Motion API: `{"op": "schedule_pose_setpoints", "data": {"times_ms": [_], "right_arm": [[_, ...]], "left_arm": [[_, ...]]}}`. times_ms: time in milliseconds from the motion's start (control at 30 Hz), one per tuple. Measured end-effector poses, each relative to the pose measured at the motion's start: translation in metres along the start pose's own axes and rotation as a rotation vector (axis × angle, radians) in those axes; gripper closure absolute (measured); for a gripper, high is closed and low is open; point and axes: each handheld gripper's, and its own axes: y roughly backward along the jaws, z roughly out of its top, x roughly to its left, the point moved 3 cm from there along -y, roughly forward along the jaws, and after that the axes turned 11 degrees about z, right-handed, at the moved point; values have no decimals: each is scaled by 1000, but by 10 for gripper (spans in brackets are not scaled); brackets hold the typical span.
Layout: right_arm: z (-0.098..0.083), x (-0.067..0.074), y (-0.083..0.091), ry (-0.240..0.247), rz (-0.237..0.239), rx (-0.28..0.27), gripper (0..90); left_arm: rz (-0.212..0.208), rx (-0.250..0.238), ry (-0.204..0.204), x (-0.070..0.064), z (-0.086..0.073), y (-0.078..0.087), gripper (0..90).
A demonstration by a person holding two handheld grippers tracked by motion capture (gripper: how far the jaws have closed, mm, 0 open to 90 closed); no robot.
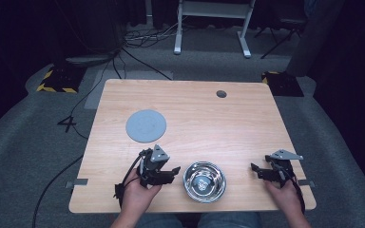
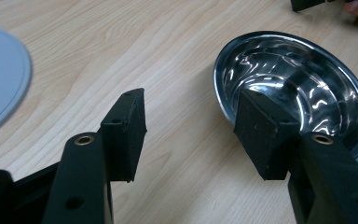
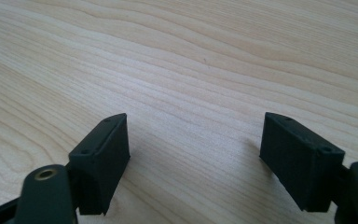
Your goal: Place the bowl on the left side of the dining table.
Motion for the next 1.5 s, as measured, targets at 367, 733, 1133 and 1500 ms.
{"op": "schedule_pose_setpoints", "data": {"times_ms": [367, 733, 1133, 1500], "right_arm": [[0, 0, 0, 0, -1, -1, 237], [0, 0, 0, 0, -2, -1, 237], [0, 0, 0, 0, -3, -1, 237], [0, 0, 0, 0, -3, -1, 236]], "left_arm": [[-73, 4, -16, -13, 12, -15, 434], [-77, 73, 49, -17, 19, -45, 398], [-113, 207, 39, -28, 13, -82, 376], [-115, 289, -2, -32, 11, -93, 633]]}}
